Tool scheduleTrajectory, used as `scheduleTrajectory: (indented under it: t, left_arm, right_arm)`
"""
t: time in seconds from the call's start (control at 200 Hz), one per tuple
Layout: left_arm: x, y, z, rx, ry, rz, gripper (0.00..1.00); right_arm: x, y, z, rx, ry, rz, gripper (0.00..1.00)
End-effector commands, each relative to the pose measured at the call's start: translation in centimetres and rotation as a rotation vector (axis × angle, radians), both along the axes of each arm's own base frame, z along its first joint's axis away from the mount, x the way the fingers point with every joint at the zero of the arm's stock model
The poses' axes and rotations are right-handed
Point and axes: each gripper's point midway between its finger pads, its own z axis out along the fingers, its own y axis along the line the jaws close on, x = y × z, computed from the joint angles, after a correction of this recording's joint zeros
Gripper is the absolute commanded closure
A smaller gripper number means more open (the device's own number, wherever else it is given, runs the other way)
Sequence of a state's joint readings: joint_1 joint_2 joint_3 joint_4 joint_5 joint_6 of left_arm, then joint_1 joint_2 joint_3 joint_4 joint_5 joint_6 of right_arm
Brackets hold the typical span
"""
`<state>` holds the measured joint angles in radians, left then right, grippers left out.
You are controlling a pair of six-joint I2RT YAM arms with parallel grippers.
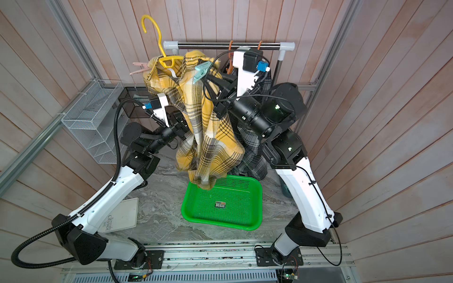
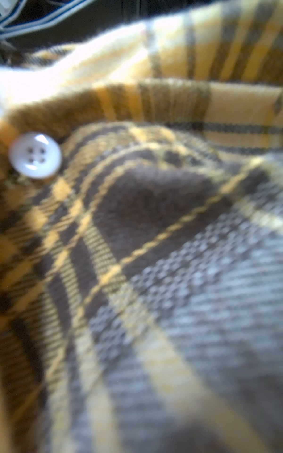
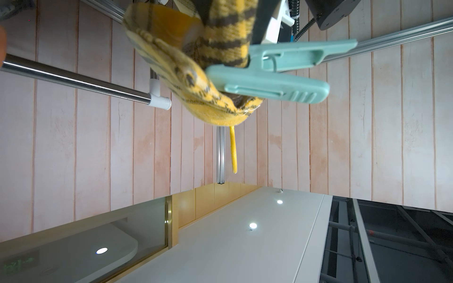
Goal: Remove the clothespins securing long-sleeve shirts to the hanger
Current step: Place the long-sleeve shirt at the bin.
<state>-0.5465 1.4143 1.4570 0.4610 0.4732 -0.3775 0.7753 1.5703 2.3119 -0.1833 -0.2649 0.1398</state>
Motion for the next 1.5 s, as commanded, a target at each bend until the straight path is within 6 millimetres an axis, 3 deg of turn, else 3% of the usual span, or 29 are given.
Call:
scheduleTrajectory:
  t: [0.0, 0.14, 0.55, 0.65, 0.73, 0.89, 1.19, 1.316, 1.496]
  left_arm:
    - [-5.8, -2.5, 0.2, 0.023, -0.09, -0.155, 1.0]
    - [-5.8, -3.1, -2.6, 0.016, -0.022, -0.14, 1.0]
    - [-3.5, -4.7, -13.3, 0.035, 0.246, -0.159, 1.0]
    - [-3.5, -4.9, -14.2, 0.04, 0.267, -0.167, 1.0]
    - [-3.7, -5.0, -13.0, 0.03, 0.24, -0.168, 1.0]
    - [-4.2, -5.3, -8.8, 0.008, 0.146, -0.181, 1.0]
    - [-6.6, -5.9, -1.4, -0.036, -0.036, -0.22, 1.0]
    - [-7.3, -6.0, 0.8, -0.053, -0.087, -0.231, 1.0]
    - [-8.8, -6.8, 2.7, -0.052, -0.153, -0.248, 1.0]
  right_arm:
    - [1.0, 1.3, -1.1, 0.032, 0.0, 0.022, 1.0]
    - [1.3, 0.6, -3.5, 0.027, 0.049, -0.009, 1.0]
    - [3.8, -1.1, -14.0, 0.002, 0.253, -0.077, 1.0]
    - [4.2, -1.3, -14.5, 0.003, 0.268, -0.084, 1.0]
    - [4.2, -1.2, -13.3, -0.001, 0.245, -0.086, 1.0]
    - [3.6, -0.3, -9.8, -0.002, 0.174, -0.029, 1.0]
    - [2.6, 1.0, -4.3, 0.017, 0.073, 0.056, 1.0]
    - [2.0, 1.7, -1.9, 0.019, 0.035, 0.102, 1.0]
    - [1.5, 2.9, -0.1, 0.012, -0.001, 0.129, 1.0]
